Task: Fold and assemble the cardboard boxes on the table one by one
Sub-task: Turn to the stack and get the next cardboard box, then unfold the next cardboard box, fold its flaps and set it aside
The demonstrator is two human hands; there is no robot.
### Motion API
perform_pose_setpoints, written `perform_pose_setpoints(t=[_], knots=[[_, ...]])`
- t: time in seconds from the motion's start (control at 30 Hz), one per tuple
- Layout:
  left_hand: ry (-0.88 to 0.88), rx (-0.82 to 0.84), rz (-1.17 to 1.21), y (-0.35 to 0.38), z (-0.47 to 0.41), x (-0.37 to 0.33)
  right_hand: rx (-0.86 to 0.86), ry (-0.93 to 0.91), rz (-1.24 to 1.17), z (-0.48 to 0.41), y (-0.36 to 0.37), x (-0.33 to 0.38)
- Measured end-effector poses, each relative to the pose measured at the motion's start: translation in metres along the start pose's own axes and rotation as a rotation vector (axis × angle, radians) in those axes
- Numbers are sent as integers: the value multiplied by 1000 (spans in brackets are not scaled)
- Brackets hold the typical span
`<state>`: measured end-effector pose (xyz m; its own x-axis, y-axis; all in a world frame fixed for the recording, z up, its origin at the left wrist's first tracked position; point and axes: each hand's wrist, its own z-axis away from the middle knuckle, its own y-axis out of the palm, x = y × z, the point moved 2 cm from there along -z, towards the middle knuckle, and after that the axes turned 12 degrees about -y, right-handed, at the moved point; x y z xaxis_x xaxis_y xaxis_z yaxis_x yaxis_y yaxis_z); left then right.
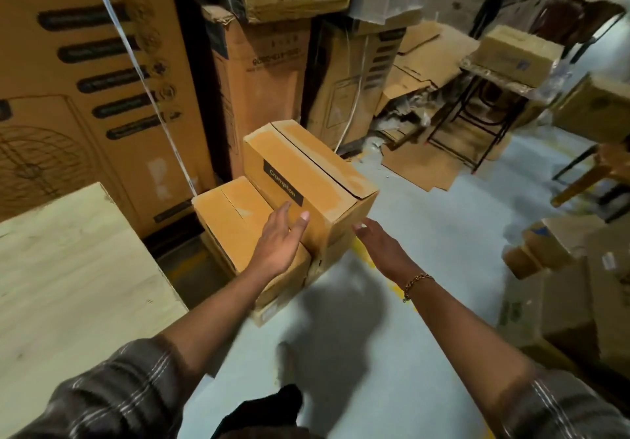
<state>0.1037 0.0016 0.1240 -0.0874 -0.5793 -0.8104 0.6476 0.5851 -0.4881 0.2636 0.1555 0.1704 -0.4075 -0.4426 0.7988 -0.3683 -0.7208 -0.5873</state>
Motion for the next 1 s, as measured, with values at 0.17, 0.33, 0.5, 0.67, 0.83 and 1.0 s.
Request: perform_pose_setpoints(t=[0.17,0.33,0.5,0.67,0.83,1.0], knots=[[-95,2,75,29,-102,-8,102,10,-3,-111,-13,-46],[-222,62,84,53,-197,-28,231,108,41,-210,-34,-83],[-338,81,86,72,-267,-36,270,166,61,-303,-57,-119],[-518,5,159,107,-319,-19,366,148,136,-397,-66,-175],[-797,-134,400,155,-348,5,382,113,100,-482,-67,-232],[-1024,-201,767,198,-365,23,532,229,81,-530,-54,-292]])
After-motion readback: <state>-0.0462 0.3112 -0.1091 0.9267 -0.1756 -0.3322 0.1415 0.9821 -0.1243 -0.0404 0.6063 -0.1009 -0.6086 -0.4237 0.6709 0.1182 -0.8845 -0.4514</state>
